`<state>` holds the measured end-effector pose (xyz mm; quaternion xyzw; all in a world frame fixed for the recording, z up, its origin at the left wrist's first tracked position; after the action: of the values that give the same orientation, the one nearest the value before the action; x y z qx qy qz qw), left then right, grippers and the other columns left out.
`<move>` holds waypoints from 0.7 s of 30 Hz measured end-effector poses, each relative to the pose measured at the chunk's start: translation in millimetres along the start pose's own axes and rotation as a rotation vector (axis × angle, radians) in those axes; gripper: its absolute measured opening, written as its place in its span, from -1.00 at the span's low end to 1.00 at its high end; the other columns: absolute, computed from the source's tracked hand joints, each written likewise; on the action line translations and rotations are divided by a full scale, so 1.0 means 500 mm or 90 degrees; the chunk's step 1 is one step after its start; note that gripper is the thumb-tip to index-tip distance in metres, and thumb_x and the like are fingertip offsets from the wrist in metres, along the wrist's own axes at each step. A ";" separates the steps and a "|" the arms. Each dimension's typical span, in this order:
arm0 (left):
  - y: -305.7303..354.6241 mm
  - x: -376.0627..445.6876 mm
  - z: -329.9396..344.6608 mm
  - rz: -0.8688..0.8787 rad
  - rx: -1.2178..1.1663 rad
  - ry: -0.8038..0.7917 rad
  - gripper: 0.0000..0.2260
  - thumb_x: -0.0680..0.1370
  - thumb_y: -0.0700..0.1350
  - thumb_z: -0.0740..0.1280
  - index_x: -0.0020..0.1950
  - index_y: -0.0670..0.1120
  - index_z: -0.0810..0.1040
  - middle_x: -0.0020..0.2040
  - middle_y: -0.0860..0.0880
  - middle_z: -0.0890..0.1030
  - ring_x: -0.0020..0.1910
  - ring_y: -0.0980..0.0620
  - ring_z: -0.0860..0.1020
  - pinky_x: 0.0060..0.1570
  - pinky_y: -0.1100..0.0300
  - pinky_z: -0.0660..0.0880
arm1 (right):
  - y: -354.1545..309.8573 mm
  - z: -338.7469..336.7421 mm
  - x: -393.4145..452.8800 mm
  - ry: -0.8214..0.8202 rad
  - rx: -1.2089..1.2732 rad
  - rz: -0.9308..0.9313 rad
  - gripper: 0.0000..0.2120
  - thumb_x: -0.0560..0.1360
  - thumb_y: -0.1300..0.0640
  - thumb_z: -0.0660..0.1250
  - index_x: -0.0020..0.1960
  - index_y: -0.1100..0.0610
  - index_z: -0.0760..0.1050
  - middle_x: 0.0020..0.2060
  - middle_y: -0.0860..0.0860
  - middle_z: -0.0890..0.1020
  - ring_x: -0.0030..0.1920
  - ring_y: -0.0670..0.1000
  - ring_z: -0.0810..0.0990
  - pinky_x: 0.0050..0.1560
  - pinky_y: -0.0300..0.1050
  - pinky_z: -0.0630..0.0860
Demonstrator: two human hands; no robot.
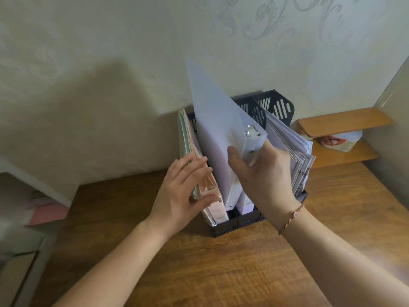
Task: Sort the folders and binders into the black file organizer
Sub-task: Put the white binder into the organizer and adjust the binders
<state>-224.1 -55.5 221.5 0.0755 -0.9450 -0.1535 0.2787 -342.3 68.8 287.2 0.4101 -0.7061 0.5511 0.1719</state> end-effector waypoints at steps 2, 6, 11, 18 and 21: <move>0.000 0.000 0.009 -0.017 0.002 -0.023 -0.50 0.54 0.16 0.31 0.38 -0.10 0.47 0.46 -0.03 0.42 0.54 -0.05 0.20 0.37 -0.29 0.30 | -0.005 0.003 -0.009 -0.002 -0.004 0.016 -0.78 0.45 0.04 0.40 -0.14 -0.03 0.33 -0.44 -0.27 0.36 -0.40 -0.18 0.49 -0.46 -0.46 0.36; 0.012 0.003 0.022 -0.020 0.013 -0.036 -0.52 0.59 0.15 0.23 0.43 -0.06 0.40 0.49 -0.03 0.37 0.56 -0.05 0.13 0.40 -0.28 0.27 | -0.016 0.012 -0.030 -0.024 0.019 0.019 -0.33 0.48 -0.06 0.36 0.45 -0.09 0.07 -0.19 -0.24 0.53 -0.36 -0.19 0.55 -0.43 -0.32 0.51; 0.032 -0.004 0.031 -0.056 0.005 0.016 -0.60 0.60 0.09 0.28 0.41 0.04 0.37 0.49 -0.01 0.37 0.57 -0.04 0.10 0.43 -0.23 0.25 | -0.049 0.015 -0.030 -0.051 -0.006 -0.107 -0.45 0.52 0.06 0.35 0.41 0.00 0.16 0.20 0.08 0.45 -0.10 -0.01 0.49 -0.35 -0.06 0.57; 0.053 0.007 0.031 -0.101 0.042 0.069 -0.54 0.49 0.19 0.32 0.26 -0.07 0.54 0.36 -0.03 0.50 0.51 -0.07 0.25 0.44 0.04 0.27 | -0.003 0.042 -0.021 -0.198 0.038 -0.040 -0.46 0.47 0.11 0.44 0.29 -0.12 0.20 0.10 -0.23 0.33 -0.02 -0.27 0.38 -0.23 -0.35 0.49; 0.058 0.009 0.027 -0.107 0.030 0.095 -0.52 0.46 0.12 0.43 0.26 -0.15 0.55 0.33 -0.05 0.53 0.49 -0.08 0.29 0.48 0.17 0.17 | 0.003 0.048 -0.005 -0.263 0.030 -0.041 -0.51 0.47 0.08 0.44 0.24 -0.08 0.22 0.08 -0.20 0.37 -0.04 -0.22 0.42 -0.17 -0.26 0.52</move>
<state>-237.0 -26.1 222.9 0.1721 -0.9154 -0.1480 0.3324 -336.8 48.1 276.5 0.5405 -0.7000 0.4657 0.0314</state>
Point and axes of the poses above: each hand's wrist, its own x-axis towards the middle knuckle, its own z-axis out of the palm, y = z × x, the point moved 9 cm from there along x, towards the middle knuckle
